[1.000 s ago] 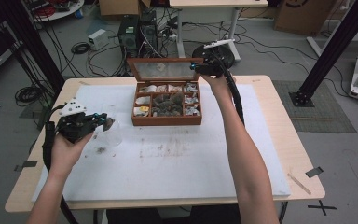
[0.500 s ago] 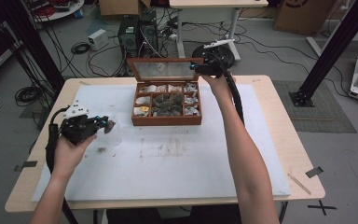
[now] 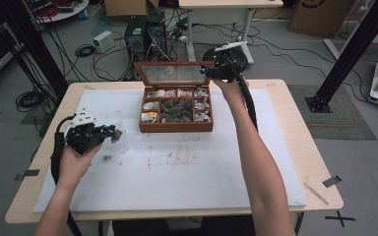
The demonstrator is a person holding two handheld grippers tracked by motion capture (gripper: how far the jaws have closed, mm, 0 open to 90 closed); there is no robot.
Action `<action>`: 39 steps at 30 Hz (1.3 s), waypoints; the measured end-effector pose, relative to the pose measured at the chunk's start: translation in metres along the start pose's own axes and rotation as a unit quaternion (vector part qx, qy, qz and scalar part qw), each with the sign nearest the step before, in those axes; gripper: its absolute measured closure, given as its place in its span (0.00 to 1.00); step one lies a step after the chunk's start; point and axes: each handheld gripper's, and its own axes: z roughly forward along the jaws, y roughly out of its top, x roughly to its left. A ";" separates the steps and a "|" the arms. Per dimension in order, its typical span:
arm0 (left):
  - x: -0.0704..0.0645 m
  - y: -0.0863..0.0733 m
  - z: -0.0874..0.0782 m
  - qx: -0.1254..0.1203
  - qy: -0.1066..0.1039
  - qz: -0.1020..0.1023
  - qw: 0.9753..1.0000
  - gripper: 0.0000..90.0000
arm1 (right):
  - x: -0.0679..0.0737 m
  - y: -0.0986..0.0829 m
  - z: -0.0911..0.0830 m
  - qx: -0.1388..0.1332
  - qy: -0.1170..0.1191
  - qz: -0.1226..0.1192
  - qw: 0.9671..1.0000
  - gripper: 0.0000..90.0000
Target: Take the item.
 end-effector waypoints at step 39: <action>0.005 -0.004 -0.003 -0.029 -0.016 -0.040 0.999 0.55 | -0.001 0.000 0.000 0.000 0.002 0.002 1.000 0.50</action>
